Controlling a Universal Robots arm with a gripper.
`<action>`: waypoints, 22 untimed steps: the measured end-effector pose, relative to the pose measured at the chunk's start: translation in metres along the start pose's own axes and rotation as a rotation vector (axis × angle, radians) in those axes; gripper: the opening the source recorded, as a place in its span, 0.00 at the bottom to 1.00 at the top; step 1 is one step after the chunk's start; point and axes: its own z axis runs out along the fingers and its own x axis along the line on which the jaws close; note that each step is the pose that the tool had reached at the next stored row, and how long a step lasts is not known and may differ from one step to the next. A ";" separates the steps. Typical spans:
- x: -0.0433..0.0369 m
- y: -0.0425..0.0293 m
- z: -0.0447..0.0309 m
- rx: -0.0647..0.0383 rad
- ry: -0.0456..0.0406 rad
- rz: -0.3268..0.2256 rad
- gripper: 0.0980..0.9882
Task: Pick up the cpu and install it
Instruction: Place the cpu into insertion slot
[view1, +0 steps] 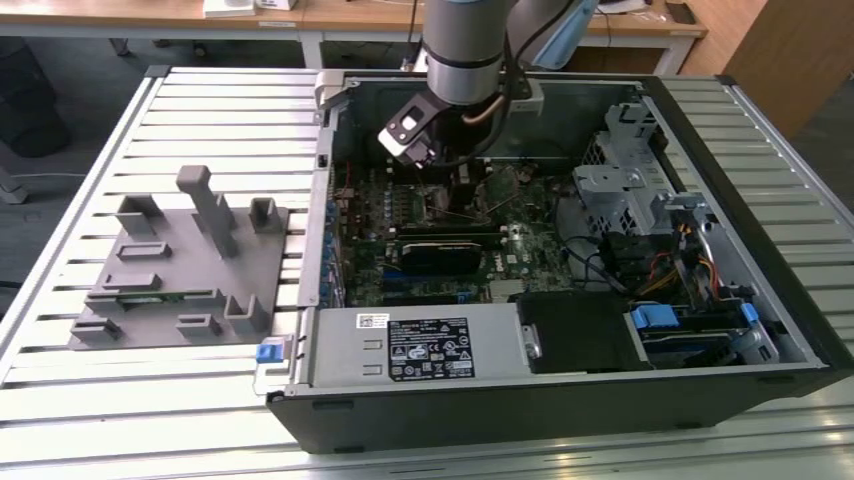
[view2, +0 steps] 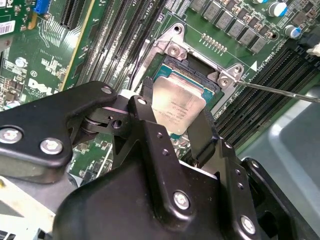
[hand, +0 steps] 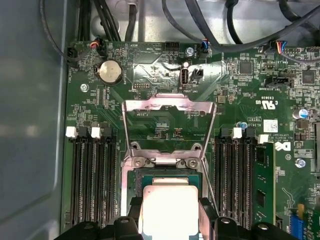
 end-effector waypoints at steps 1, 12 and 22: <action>0.0000 0.0000 0.0008 0.000 0.0001 0.001 0.48; 0.0004 -0.0003 0.0061 0.000 -0.0002 0.007 0.48; 0.0005 -0.0005 0.0099 0.000 -0.0002 0.007 0.48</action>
